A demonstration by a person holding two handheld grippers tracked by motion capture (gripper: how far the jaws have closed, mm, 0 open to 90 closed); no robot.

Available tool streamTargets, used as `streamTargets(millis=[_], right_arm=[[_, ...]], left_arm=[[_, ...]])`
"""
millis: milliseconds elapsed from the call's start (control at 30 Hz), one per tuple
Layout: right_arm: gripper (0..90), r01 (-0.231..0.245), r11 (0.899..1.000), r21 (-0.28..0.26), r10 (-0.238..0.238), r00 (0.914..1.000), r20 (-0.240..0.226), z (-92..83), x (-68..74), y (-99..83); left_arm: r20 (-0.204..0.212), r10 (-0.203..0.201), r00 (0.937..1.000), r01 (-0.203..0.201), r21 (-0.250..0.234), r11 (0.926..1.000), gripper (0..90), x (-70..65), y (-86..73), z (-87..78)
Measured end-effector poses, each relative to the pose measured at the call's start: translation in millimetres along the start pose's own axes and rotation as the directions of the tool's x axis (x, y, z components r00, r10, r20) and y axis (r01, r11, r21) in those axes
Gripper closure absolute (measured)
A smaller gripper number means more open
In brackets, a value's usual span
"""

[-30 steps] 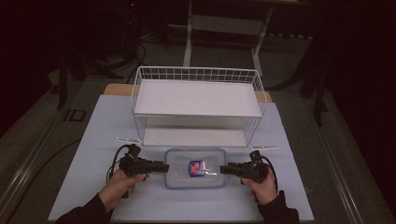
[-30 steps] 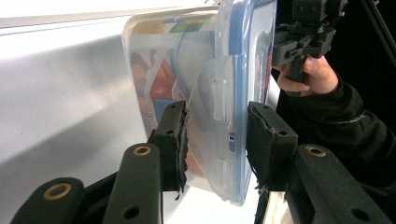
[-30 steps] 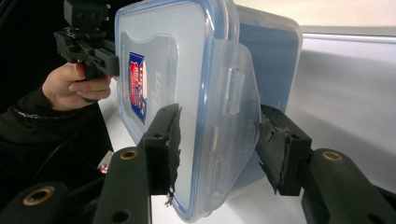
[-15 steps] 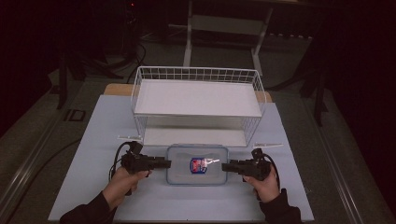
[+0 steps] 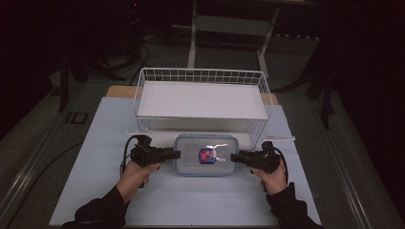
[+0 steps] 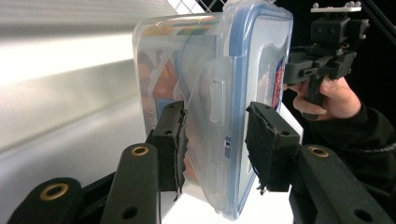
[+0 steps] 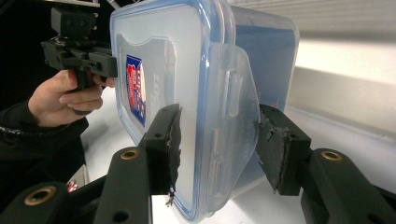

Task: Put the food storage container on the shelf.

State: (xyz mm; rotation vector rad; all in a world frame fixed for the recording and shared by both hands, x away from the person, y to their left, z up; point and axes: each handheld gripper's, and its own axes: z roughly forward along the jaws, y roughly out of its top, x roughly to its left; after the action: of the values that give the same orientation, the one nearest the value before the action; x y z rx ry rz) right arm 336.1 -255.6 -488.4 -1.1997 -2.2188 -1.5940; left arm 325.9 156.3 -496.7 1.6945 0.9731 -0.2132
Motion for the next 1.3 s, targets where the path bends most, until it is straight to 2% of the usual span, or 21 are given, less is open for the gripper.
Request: streamTargets(millis=[167,300,467,567,600,667,767,867,1100,1167,1200,1300], right_arm=[[51.0,0.016,1.000,-0.010,-0.016,0.9997,0.019,3.9,-6.5,4.3],[50.8,0.048,0.999,-0.010,-0.048,0.9983,0.033,8.6,-12.6,7.6],[50.6,0.081,0.996,-0.034,-0.079,0.9950,0.061,12.0,-17.5,14.7],[50.5,0.103,0.994,-0.044,-0.099,0.9916,0.083,12.8,-19.5,19.1],[50.3,0.108,0.993,-0.044,-0.104,0.9908,0.088,13.7,-20.5,20.0],[50.0,0.117,0.992,-0.044,-0.112,0.9885,0.102,16.1,-22.7,20.6],[49.6,0.103,0.993,-0.050,-0.098,0.9901,0.101,17.7,-26.5,20.6],[48.6,0.090,0.994,-0.062,-0.084,0.9921,0.093,18.8,-32.1,20.5],[46.6,0.080,0.994,-0.075,-0.072,0.9911,0.112,21.4,-35.1,21.1],[45.8,0.082,0.993,-0.081,-0.070,0.9867,0.147,22.5,-33.6,21.0],[45.2,0.083,0.993,-0.086,-0.069,0.9856,0.155,23.0,-33.3,20.9],[44.2,0.087,0.992,-0.094,-0.068,0.9793,0.190,25.6,-32.1,20.3]], left_arm=[[-0.020,0.008,0.9998,-0.008,-0.014,0.9999,57.3,6.4,2.0,6.0],[-0.034,0.028,0.9990,-0.029,-0.040,0.9988,56.9,12.6,2.6,10.7],[-0.055,0.071,0.9959,-0.076,-0.103,0.9918,56.1,20.2,7.8,17.3],[-0.071,0.081,0.9941,-0.088,-0.102,0.9908,55.0,21.5,10.5,20.7],[-0.092,0.090,0.9917,-0.099,-0.101,0.9900,54.6,22.5,11.8,24.5],[-0.096,0.079,0.9923,-0.089,-0.104,0.9906,54.4,25.5,11.4,26.9],[-0.094,0.066,0.9933,-0.077,-0.119,0.9899,54.5,26.3,11.6,28.1],[-0.099,0.079,0.9920,-0.091,-0.118,0.9889,54.6,25.2,13.6,29.6],[-0.093,0.064,0.9936,-0.076,-0.133,0.9882,54.4,28.8,15.3,31.5],[-0.101,0.056,0.9933,-0.070,-0.138,0.9880,53.4,29.7,16.4,32.9],[-0.118,0.082,0.9897,-0.098,-0.142,0.9850,52.3,29.4,16.2,35.5],[-0.136,0.085,0.9870,-0.105,-0.145,0.9839,49.1,30.3,15.6,38.2]])
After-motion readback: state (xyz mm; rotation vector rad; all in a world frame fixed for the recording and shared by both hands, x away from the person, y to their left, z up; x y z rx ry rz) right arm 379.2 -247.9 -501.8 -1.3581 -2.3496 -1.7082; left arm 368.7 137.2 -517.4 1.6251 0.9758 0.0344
